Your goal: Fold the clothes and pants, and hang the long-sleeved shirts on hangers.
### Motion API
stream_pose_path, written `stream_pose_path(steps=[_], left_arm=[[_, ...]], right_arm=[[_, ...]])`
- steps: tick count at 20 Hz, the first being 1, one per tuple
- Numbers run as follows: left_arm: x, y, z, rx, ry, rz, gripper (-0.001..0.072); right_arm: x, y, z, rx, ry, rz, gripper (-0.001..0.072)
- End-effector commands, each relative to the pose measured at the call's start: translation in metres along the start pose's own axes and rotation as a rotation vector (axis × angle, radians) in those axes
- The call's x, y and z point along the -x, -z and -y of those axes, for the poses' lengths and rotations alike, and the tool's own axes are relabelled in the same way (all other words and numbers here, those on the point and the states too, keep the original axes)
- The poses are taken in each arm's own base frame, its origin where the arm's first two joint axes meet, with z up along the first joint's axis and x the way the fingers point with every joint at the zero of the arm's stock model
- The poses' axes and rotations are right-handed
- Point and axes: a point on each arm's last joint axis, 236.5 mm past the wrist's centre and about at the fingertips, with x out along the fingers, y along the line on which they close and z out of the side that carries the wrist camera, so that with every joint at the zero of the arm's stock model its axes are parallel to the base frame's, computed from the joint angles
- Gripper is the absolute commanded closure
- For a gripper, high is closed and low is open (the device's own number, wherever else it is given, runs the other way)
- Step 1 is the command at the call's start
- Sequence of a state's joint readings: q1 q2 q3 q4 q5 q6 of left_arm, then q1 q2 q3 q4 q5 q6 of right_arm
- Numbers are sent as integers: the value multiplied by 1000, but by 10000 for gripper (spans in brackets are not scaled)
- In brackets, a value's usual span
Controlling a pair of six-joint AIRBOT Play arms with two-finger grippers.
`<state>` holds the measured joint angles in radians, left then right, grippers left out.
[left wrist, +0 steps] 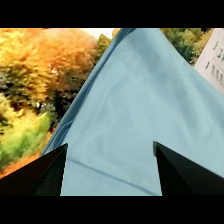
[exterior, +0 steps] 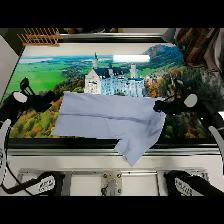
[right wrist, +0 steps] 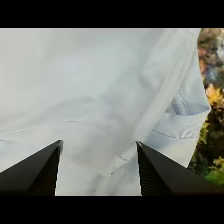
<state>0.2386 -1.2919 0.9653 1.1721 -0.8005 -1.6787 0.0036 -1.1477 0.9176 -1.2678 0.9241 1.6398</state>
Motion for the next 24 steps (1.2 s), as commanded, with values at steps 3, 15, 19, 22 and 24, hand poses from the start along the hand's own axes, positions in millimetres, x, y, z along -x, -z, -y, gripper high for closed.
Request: stream_pose_path(steps=[3, 15, 19, 22, 24], left_arm=[[43, 72, -68, 61, -143, -85, 139], [0, 167, -99, 386, -97, -188, 139], [-19, 154, -80, 425, -47, -130, 141], [-30, 158, -76, 414, -58, -136, 332], [-33, 156, -67, 381, -51, -148, 667]], right_arm=[[93, -12, -30, 67, -65, 196, 204], [131, -13, -46, 81, -119, 295, 204], [131, -13, -47, 79, -122, 294, 204], [131, -12, -47, 59, -124, 289, 203], [129, -5, -45, 55, -120, 258, 203]])
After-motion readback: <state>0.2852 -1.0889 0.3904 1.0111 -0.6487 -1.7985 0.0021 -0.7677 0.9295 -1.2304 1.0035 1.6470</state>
